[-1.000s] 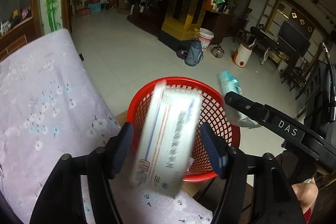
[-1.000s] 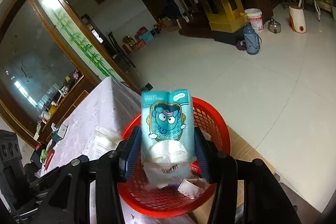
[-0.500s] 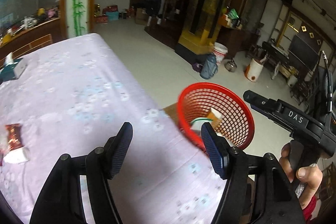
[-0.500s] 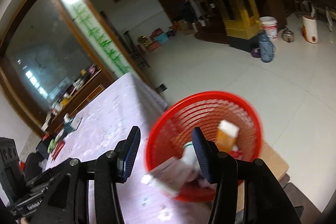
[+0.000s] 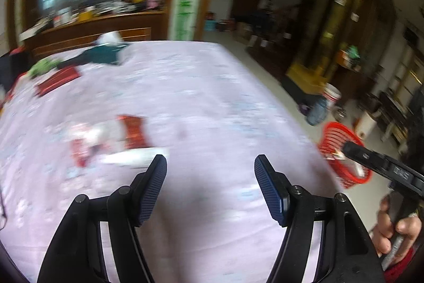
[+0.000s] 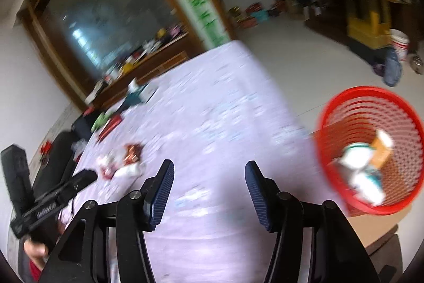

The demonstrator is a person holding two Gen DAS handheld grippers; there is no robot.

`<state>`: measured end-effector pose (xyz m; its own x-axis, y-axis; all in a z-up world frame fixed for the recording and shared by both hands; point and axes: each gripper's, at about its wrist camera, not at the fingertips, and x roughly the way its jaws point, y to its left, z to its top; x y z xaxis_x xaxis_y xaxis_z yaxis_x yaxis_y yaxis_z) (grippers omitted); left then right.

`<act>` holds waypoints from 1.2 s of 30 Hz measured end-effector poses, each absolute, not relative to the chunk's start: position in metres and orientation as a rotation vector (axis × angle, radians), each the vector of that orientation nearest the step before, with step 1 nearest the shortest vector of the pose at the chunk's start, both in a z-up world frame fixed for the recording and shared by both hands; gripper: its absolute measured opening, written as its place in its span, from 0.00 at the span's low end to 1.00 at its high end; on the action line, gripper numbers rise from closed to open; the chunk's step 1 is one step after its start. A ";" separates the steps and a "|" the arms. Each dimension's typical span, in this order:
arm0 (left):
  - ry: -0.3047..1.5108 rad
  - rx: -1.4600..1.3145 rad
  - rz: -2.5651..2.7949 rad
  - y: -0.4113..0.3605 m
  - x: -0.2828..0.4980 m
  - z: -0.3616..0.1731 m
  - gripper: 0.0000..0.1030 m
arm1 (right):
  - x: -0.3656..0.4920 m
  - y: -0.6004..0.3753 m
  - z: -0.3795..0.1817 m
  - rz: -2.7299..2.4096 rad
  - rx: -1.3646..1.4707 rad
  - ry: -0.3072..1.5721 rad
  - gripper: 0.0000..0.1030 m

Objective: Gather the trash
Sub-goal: 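Return to the table and grasp the plastic bag with red wrappers with the left gripper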

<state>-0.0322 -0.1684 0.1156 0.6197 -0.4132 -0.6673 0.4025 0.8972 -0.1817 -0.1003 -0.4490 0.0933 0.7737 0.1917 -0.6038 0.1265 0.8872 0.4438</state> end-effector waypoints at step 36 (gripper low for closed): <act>0.982 0.172 -0.475 -0.130 0.100 0.026 0.63 | -0.042 -0.354 0.056 0.207 0.383 0.896 0.58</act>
